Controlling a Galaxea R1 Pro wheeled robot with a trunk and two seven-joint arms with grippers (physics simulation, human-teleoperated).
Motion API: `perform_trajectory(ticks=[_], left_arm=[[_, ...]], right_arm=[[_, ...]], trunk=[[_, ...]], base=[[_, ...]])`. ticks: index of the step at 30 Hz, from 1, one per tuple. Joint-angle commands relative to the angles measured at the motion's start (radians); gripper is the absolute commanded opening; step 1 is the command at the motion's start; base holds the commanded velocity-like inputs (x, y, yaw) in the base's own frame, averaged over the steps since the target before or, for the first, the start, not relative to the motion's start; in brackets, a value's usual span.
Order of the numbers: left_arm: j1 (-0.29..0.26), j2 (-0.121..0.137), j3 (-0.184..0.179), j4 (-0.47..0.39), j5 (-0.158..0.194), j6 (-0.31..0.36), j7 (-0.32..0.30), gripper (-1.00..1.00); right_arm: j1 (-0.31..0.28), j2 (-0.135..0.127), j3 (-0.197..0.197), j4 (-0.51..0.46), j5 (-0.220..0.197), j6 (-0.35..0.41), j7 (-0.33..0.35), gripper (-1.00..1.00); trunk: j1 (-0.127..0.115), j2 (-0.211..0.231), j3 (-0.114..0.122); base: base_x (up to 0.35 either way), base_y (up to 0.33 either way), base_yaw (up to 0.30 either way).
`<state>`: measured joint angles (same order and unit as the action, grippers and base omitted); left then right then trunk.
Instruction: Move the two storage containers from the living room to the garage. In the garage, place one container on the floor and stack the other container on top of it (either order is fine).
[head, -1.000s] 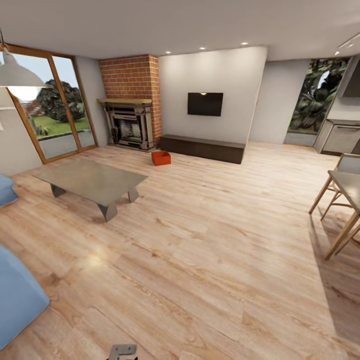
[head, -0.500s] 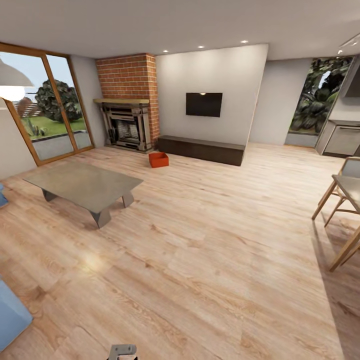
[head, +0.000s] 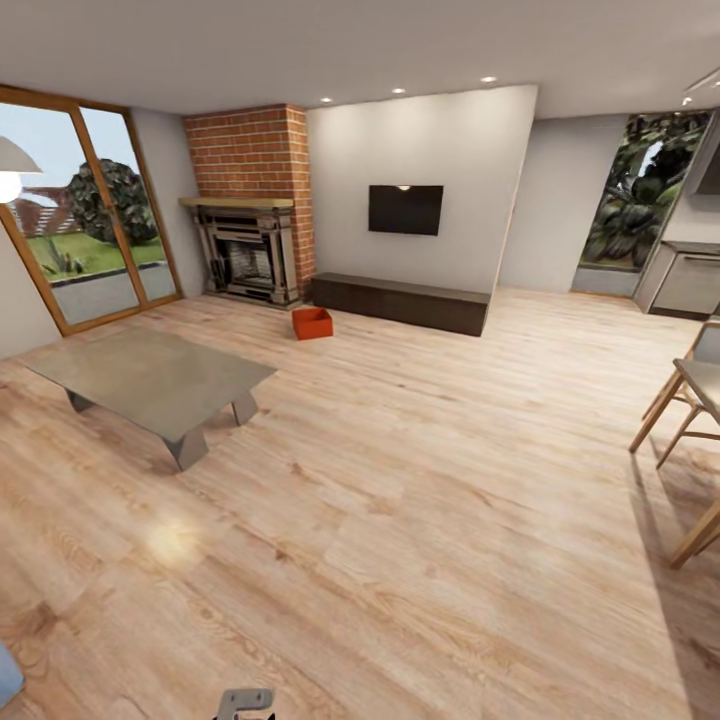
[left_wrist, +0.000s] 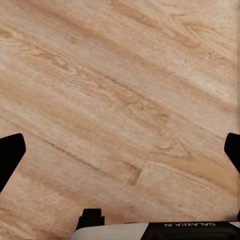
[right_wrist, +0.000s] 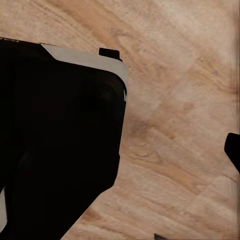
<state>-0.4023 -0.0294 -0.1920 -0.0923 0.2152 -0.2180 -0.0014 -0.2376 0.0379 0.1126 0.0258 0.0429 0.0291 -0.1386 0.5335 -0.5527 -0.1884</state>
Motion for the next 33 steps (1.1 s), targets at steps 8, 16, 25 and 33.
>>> perform_trajectory(ticks=[8,16,25,33], left_arm=[[-0.001,0.0,-0.009,0.002,0.01,-0.004,0.0,1.0],[-0.001,0.0,-0.009,0.001,0.01,-0.004,0.0,1.0],[-0.001,0.0,-0.008,0.001,0.01,-0.004,0.0,1.0],[-0.001,0.0,-0.008,0.002,0.01,-0.004,0.0,1.0]], right_arm=[[-0.002,0.0,0.007,0.002,0.005,0.003,-0.004,1.0],[-0.001,0.0,0.007,0.002,0.005,0.003,-0.004,1.0],[-0.001,0.0,0.007,0.002,0.005,0.003,-0.004,1.0],[-0.002,0.0,0.007,0.002,0.005,0.003,-0.004,1.0]], trunk=[[0.001,-0.001,-0.002],[0.001,-0.001,-0.002],[0.001,-0.001,-0.002],[0.001,-0.001,-0.002]], base=[[0.322,-0.133,0.0],[0.322,-0.133,0.0],[0.322,-0.133,0.0],[0.322,-0.133,0.0]])
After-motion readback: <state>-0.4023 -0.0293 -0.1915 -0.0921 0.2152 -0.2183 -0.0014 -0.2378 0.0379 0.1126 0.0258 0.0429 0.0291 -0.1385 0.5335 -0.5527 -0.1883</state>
